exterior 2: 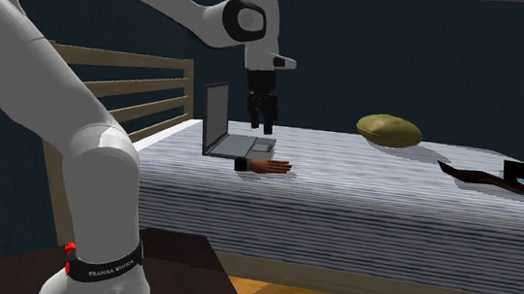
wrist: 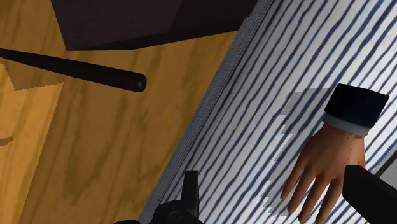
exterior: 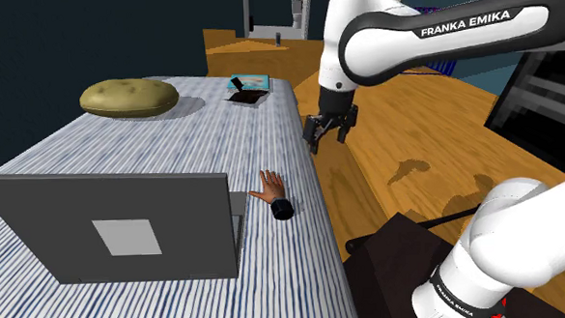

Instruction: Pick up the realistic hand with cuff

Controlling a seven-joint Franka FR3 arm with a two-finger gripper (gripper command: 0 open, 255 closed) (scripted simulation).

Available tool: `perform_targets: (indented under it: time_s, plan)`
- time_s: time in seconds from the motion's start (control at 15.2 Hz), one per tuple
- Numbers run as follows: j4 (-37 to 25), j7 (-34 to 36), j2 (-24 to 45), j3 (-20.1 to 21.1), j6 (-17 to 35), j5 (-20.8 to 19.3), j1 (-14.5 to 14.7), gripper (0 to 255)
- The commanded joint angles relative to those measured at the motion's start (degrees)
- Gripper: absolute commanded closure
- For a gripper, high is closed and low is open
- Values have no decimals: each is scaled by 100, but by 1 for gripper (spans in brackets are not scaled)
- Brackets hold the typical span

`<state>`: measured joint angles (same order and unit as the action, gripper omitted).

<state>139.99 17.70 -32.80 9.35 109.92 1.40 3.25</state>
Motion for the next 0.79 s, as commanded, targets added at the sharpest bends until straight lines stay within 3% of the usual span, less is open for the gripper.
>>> perform_targets:
  time_s: [0.0,0.73]
  plan:
    - [52,163,261,94,276,139,48,0]
    - [-362,1102,2211,703,1676,724,338,0]
